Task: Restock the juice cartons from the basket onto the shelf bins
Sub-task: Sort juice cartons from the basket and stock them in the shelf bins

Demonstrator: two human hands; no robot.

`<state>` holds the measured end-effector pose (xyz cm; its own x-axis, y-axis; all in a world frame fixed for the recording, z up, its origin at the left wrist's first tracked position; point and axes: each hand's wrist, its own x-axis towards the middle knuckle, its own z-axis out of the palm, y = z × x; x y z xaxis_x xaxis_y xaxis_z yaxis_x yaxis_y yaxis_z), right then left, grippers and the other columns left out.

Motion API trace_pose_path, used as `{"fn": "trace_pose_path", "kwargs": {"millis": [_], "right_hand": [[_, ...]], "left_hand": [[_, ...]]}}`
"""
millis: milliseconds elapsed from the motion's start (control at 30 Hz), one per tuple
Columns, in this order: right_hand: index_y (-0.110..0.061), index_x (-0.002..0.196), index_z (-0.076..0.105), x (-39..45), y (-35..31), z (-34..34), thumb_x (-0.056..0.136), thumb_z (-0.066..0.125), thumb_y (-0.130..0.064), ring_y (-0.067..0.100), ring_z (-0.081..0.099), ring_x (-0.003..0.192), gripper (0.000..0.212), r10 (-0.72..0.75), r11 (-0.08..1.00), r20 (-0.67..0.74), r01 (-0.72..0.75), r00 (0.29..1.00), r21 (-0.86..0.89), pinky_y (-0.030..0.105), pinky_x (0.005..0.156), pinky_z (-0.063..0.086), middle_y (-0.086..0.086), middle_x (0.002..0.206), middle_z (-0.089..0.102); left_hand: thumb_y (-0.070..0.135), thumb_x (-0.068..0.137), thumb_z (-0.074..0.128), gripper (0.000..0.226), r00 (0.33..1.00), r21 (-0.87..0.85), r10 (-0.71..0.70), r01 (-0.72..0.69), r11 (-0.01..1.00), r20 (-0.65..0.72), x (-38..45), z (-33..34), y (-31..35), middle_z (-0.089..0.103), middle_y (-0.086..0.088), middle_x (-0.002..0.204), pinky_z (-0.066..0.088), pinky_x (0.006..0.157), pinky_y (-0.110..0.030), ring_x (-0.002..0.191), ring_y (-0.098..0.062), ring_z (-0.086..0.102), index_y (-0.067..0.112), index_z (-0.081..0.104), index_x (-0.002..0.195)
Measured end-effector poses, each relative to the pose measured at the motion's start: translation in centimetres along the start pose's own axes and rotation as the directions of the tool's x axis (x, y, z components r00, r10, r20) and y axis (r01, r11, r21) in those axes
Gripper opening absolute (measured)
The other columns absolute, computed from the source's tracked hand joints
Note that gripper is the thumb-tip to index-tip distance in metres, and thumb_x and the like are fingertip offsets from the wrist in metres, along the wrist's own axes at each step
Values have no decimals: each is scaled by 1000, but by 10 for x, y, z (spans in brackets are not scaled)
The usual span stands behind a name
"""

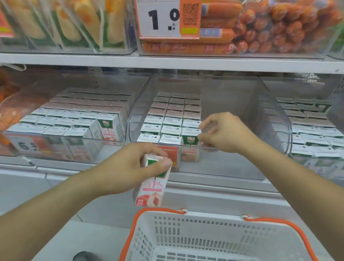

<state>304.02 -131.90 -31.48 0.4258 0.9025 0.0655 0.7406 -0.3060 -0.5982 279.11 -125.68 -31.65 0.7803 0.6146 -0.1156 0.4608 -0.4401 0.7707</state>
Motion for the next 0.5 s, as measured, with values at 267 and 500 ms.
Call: {"fn": "trace_pose_path", "kwargs": {"millis": [267, 500], "right_hand": [[-10, 81, 64, -22, -11, 1, 86, 59, -64, 23, 61, 78, 54, -92, 964, 82, 109, 992, -241, 36, 69, 48, 6, 76, 66], [-15, 77, 52, -22, -2, 10, 87, 56, -65, 9, 46, 64, 51, -170, 864, 287, 283, 943, -417, 34, 59, 38, 1, 72, 55]], "left_hand": [[47, 61, 89, 39, 998, 560, 36, -60, 826, 54, -7, -32, 0, 68, 21, 85, 51, 69, -24, 81, 5, 60, 35, 71, 93], [26, 67, 89, 32, 969, 446, 95, 17, 895, -229, -24, -81, 6, 70, 16, 88, 54, 73, -25, 80, 2, 64, 33, 71, 93]]}}
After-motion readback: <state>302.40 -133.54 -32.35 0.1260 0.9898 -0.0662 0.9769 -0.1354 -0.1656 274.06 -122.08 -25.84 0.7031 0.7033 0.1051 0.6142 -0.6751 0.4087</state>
